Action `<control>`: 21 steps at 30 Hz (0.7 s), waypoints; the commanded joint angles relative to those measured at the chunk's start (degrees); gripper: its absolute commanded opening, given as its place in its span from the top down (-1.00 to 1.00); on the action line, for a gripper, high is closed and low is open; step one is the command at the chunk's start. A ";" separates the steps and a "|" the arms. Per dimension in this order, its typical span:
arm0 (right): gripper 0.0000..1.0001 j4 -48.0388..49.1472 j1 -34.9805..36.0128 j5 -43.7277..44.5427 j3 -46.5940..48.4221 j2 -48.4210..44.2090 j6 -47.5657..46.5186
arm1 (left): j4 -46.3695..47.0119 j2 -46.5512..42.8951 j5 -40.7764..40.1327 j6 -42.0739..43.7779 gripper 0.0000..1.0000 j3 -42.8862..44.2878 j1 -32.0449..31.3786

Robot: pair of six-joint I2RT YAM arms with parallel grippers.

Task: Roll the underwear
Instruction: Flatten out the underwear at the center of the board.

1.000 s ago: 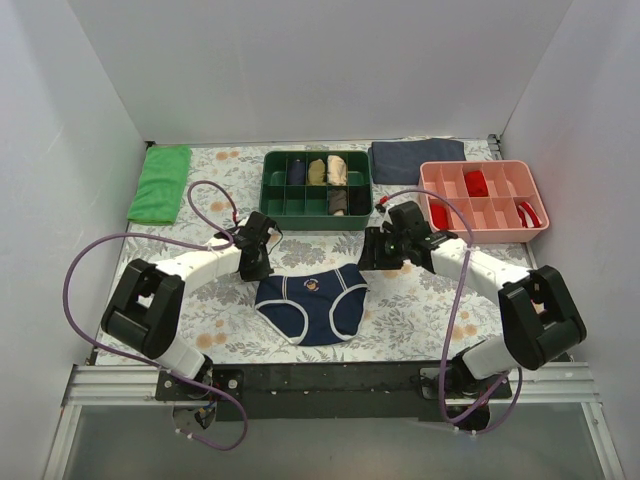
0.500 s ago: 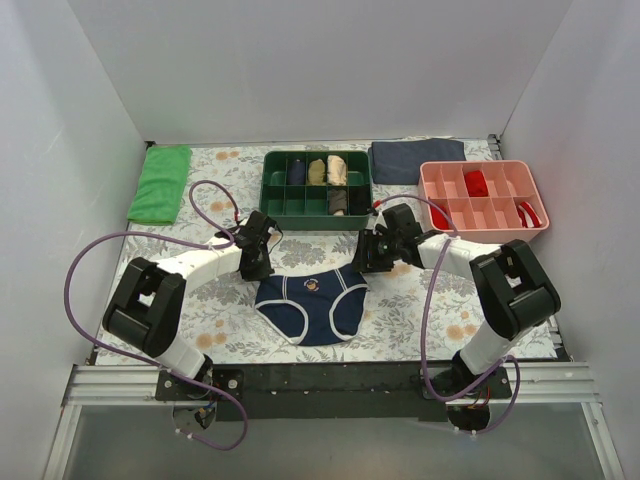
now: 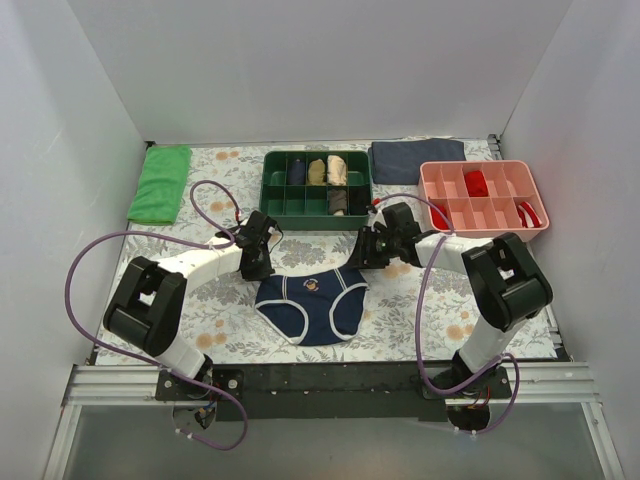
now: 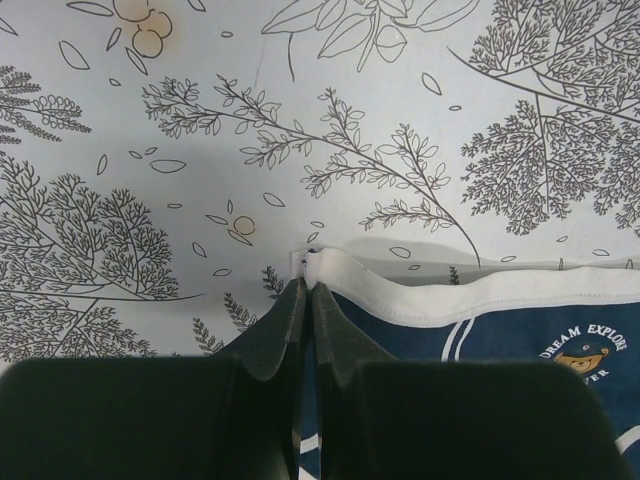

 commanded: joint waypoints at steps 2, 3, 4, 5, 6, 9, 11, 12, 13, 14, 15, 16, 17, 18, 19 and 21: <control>0.40 2.71 -0.76 0.29 -1.80 1.45 1.22 | 0.73 0.51 0.86 0.59 1.00 0.91 0.28; 0.50 3.15 -0.85 0.29 -2.15 1.19 1.39 | 0.81 0.42 0.94 0.59 1.00 1.00 0.28; 0.94 3.59 -0.85 0.20 -2.42 0.32 1.39 | 0.90 0.33 0.85 0.59 1.00 1.00 0.28; 0.97 4.11 -0.94 0.38 -2.68 -0.30 1.22 | 0.99 0.16 0.77 0.68 1.00 1.17 0.28; 0.97 4.38 -0.85 -0.14 -2.94 -1.00 1.04 | 1.08 -0.11 1.03 0.86 1.00 1.43 0.28; 0.97 4.47 -0.85 -0.59 -3.47 -5.74 -0.18 | 0.82 -2.64 1.12 1.03 1.00 3.18 0.28; 0.97 3.77 -0.85 -0.68 -3.56 -11.01 -0.71 | -0.50 -4.76 1.47 1.12 1.00 4.68 0.28; 0.97 3.07 -0.85 -0.68 -3.82 -12.94 -1.06 | -1.11 -7.47 1.38 1.12 1.00 6.52 0.28; 0.97 2.63 -0.85 -0.50 -4.00 -16.62 -1.24 | -1.73 -8.71 1.47 1.12 1.00 7.23 0.28; 0.97 2.19 -0.85 -0.41 -4.17 -18.48 -1.42 | -2.26 -10.03 1.73 1.12 1.00 8.19 0.28; 0.97 0.97 -0.77 -0.85 -4.26 -20.24 -1.59 | -2.61 -11.09 2.17 1.12 1.00 8.99 0.28; 0.97 0.17 -0.76 -0.85 -4.52 -23.39 -1.68 | -3.05 -13.36 2.69 1.30 1.00 10.04 0.28; 0.97 -0.53 -0.76 -0.85 -4.61 -24.99 -1.94 | -3.40 -14.34 3.83 1.38 1.00 10.49 0.28; 0.97 -1.41 -0.50 -1.20 -4.88 -26.48 -2.21 | -3.75 -15.22 3.93 1.47 1.00 10.84 0.28; 0.97 -2.98 -0.50 -1.12 -5.14 -29.46 -2.47 | -4.80 -17.23 3.93 1.47 1.00 11.28 0.28; 0.97 -3.96 -0.15 -1.64 -5.93 -32.46 -2.65 | -5.86 -19.00 4.63 1.39 1.00 11.46 0.28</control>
